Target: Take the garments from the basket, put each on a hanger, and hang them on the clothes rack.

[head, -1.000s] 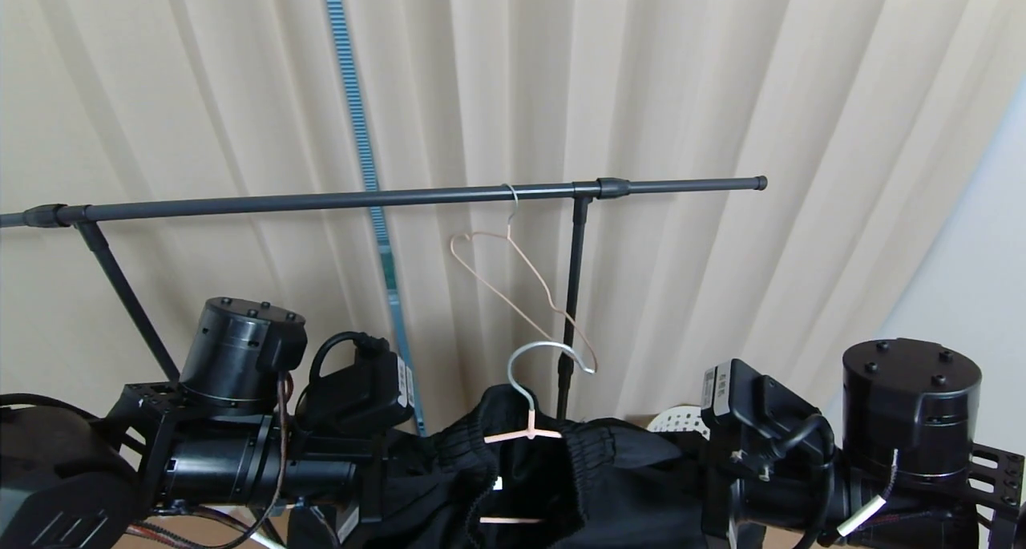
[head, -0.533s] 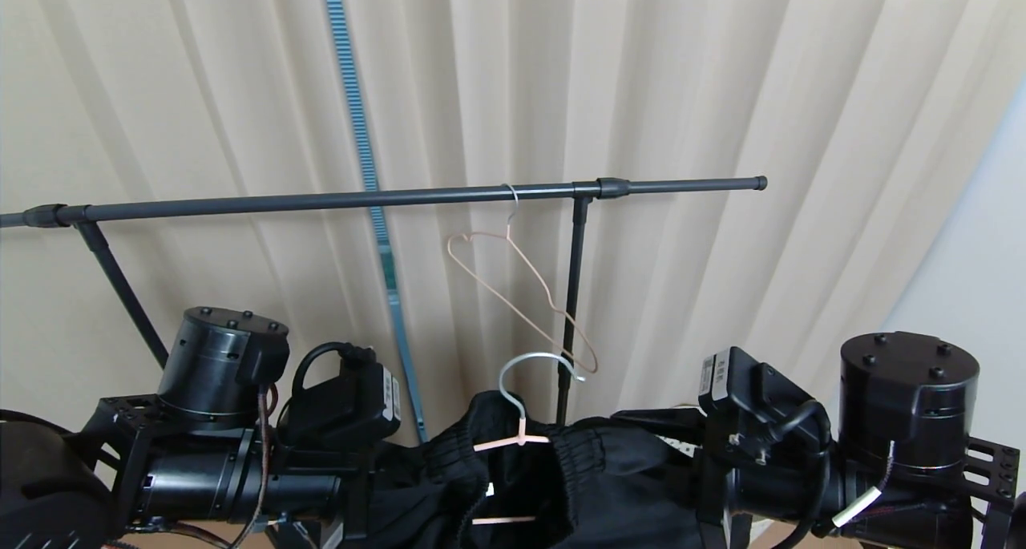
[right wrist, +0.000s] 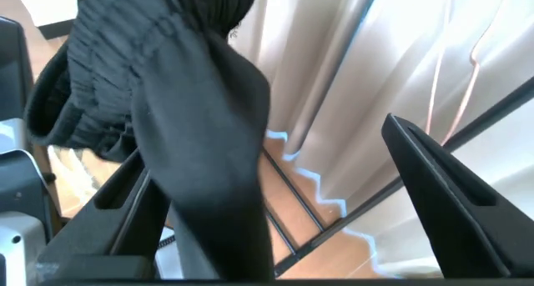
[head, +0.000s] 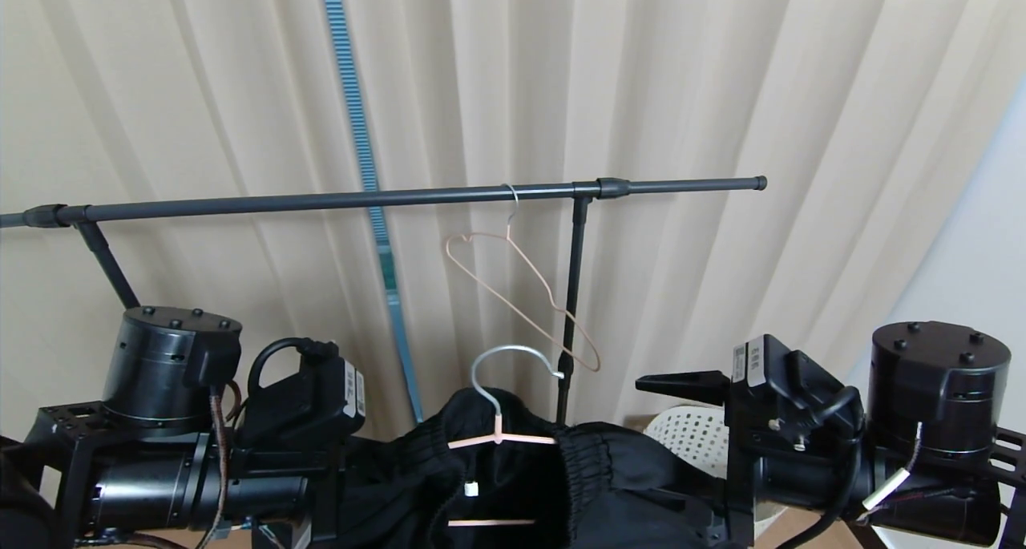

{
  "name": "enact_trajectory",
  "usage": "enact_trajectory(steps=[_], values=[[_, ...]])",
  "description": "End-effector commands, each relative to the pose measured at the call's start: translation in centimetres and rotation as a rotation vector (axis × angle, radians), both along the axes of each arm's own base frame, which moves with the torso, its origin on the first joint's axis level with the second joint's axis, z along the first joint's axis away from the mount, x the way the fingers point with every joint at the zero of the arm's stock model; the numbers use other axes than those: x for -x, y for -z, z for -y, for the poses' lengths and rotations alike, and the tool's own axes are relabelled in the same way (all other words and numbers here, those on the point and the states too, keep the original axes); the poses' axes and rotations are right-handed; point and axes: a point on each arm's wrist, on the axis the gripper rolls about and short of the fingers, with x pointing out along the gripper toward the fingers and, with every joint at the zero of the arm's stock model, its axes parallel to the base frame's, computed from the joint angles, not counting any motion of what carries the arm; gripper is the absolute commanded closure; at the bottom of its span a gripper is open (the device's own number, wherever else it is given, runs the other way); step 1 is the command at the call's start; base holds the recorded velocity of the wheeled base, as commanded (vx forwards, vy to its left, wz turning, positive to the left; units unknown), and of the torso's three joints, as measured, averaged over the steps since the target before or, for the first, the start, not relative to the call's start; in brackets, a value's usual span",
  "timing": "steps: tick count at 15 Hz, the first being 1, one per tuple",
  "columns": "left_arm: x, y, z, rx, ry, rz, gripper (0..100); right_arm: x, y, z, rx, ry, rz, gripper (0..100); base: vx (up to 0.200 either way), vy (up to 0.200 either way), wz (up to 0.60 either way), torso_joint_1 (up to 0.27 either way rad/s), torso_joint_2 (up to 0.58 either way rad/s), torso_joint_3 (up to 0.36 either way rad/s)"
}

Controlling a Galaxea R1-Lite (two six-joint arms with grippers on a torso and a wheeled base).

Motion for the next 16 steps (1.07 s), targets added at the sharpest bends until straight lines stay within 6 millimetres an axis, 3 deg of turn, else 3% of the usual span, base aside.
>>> enact_trajectory(steps=[1,9,16], values=[[0.4,-0.4,-0.9,0.008,-0.030,0.017,100,0.1,-0.4,0.3,-0.011,0.000,0.012,0,0.000,0.000,0.00,0.000,0.00,0.000],[2.3,-1.0,-3.7,0.027,-0.134,0.062,100,0.1,0.0,1.3,-0.052,-0.113,-0.031,0,0.000,0.000,0.00,0.000,0.00,0.000],[3.9,-1.0,-5.4,0.044,-0.213,0.073,100,-2.4,1.8,2.7,-0.080,-0.103,-0.062,0,0.000,0.000,0.00,0.000,0.00,0.000]])
